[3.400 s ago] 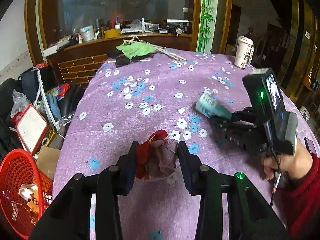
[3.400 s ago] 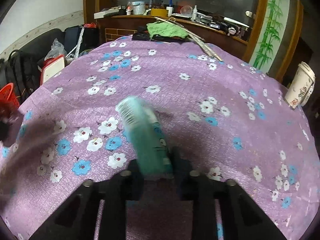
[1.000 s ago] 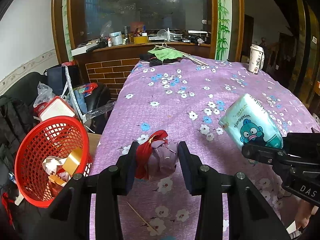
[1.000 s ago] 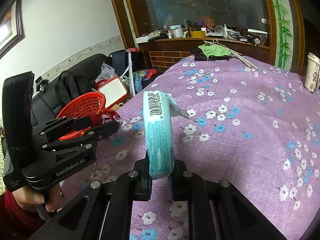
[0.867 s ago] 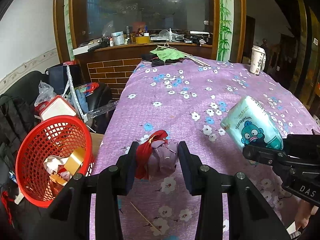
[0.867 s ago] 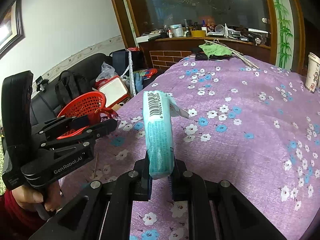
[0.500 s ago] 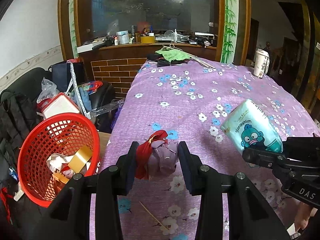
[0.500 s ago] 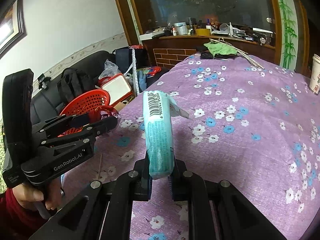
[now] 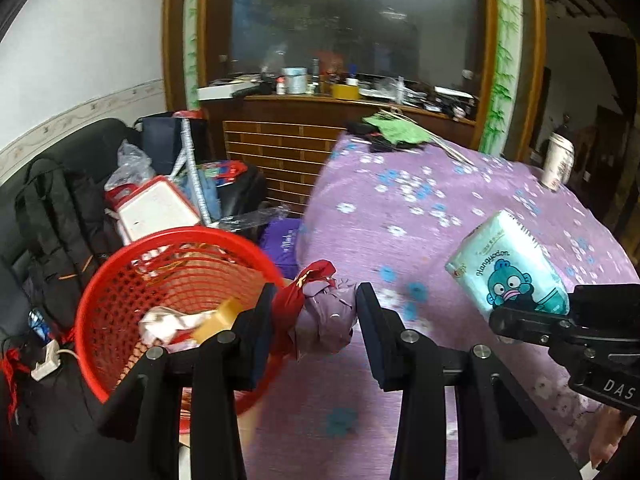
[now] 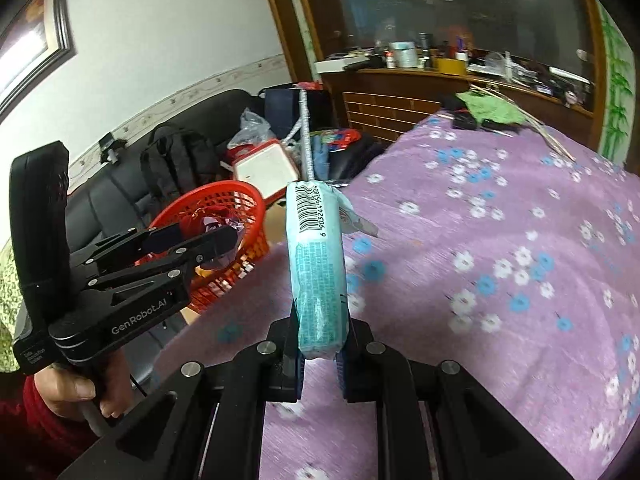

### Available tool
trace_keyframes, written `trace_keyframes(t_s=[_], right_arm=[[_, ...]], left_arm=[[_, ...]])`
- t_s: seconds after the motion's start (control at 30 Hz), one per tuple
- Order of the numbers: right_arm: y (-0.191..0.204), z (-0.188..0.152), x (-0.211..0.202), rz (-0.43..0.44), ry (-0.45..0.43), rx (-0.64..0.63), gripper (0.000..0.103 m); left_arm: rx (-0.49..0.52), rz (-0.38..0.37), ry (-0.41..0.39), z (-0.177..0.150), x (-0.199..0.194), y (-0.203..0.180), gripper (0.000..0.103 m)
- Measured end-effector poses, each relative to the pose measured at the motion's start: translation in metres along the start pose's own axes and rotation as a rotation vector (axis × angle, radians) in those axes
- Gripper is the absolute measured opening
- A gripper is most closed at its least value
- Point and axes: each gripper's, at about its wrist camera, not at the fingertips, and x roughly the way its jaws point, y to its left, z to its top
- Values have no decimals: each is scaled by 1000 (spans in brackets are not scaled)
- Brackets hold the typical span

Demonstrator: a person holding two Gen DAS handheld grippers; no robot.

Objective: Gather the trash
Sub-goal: 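Carry both items over the red basket and open both tools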

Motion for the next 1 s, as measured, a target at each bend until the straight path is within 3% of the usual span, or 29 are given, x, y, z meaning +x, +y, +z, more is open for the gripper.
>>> trace_keyframes(t_s=[0.53, 1.0], right_arm=[[83, 56, 82, 168, 111, -91, 14], [95, 69, 149, 169, 193, -64, 15]], left_arm=[[-171, 140, 23, -3, 6, 120, 39], [-183, 152, 66, -13, 30, 141, 39]])
